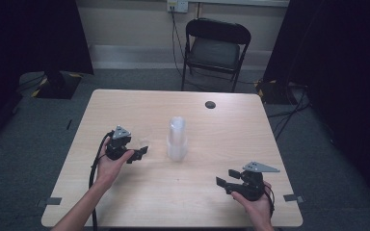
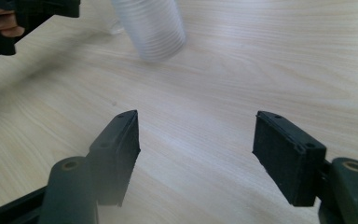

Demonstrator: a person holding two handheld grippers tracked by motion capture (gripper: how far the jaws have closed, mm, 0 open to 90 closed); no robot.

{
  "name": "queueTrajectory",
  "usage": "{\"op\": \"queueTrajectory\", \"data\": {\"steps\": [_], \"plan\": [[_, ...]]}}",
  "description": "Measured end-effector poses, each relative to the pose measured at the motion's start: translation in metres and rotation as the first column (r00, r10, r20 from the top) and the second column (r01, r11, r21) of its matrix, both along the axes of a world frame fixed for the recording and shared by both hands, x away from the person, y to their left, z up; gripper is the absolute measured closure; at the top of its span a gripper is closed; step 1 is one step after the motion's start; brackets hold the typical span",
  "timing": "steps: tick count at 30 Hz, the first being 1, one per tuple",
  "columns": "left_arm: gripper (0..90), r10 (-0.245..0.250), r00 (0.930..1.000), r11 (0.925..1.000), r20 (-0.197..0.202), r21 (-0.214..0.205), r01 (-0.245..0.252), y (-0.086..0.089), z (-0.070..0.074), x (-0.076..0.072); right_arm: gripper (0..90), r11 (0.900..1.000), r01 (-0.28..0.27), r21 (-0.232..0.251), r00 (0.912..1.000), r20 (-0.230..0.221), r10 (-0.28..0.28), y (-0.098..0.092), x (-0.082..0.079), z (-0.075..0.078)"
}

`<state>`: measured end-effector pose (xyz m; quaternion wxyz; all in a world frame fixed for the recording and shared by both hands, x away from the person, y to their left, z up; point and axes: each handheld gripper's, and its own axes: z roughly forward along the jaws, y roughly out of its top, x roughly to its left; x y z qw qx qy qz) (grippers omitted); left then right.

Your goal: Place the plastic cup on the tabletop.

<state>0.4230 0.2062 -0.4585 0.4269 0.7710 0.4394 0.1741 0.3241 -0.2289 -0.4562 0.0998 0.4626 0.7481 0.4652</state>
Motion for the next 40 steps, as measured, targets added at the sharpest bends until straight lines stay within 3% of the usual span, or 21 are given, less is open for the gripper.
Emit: {"op": "queueTrajectory", "data": {"steps": [1, 6, 8, 13, 21, 23, 26, 29, 34, 37, 40], "plan": [[16.3, -0.003, 1.0000, 0.9999, 0.007, -0.011, 0.003, 0.003, 0.000, -0.002, 31.0, 1.0000, 0.005, -0.001, 1.0000, 0.001, -0.005, -0.001, 0.000, 0.000], [18.3, 0.005, 0.9999, 0.9999, -0.015, 0.011, -0.004, 0.014, 0.001, -0.017, 29.4, 0.9997, 0.024, -0.005, 0.9997, -0.005, -0.024, -0.004, 0.000, 0.000], [18.5, 0.005, 1.0000, 0.9991, -0.009, 0.042, -0.005, 0.015, 0.003, -0.025, 29.1, 0.9996, 0.028, -0.006, 0.9996, -0.010, -0.028, -0.005, 0.001, -0.001], [18.6, -0.002, 0.9996, 0.9998, -0.028, 0.019, 0.003, 0.018, 0.005, -0.043, 29.0, 0.9992, 0.040, -0.006, 0.9990, -0.018, -0.040, -0.005, 0.002, -0.002], [19.9, -0.002, 0.9994, 0.9988, -0.034, 0.049, 0.003, 0.018, 0.005, -0.068, 28.1, 0.9988, 0.047, -0.012, 0.9986, -0.022, -0.047, -0.006, 0.002, -0.003], [19.8, -0.018, 0.9990, 0.9969, -0.041, 0.076, 0.021, 0.015, 0.006, -0.075, 28.0, 0.9987, 0.049, -0.011, 0.9985, -0.022, -0.049, -0.006, 0.003, -0.003], [20.1, -0.029, 0.9984, 0.9982, -0.048, 0.052, 0.031, 0.013, 0.008, -0.086, 27.9, 0.9984, 0.054, -0.013, 0.9983, -0.022, -0.054, -0.007, 0.003, -0.003], [19.8, -0.039, 0.9987, 0.9982, -0.032, 0.045, 0.040, 0.015, 0.007, -0.100, 27.9, 0.9981, 0.060, -0.011, 0.9981, -0.015, -0.060, -0.009, 0.002, -0.002], [20.3, -0.013, 0.9995, 0.9996, -0.028, 0.025, 0.013, 0.020, -0.009, -0.107, 26.8, 0.9972, 0.069, -0.026, 0.9974, -0.016, -0.070, -0.010, 0.003, -0.003], [21.1, -0.007, 0.9978, 1.0000, -0.066, 0.003, 0.007, 0.023, -0.018, -0.100, 24.7, 0.9958, 0.074, -0.053, 0.9972, -0.005, -0.075, -0.010, 0.005, -0.003], [21.1, 0.007, 0.9991, 0.9999, -0.041, 0.013, -0.006, 0.024, -0.019, -0.096, 22.7, 0.9949, 0.079, -0.064, 0.9968, -0.009, -0.079, -0.010, 0.007, -0.005]]}}
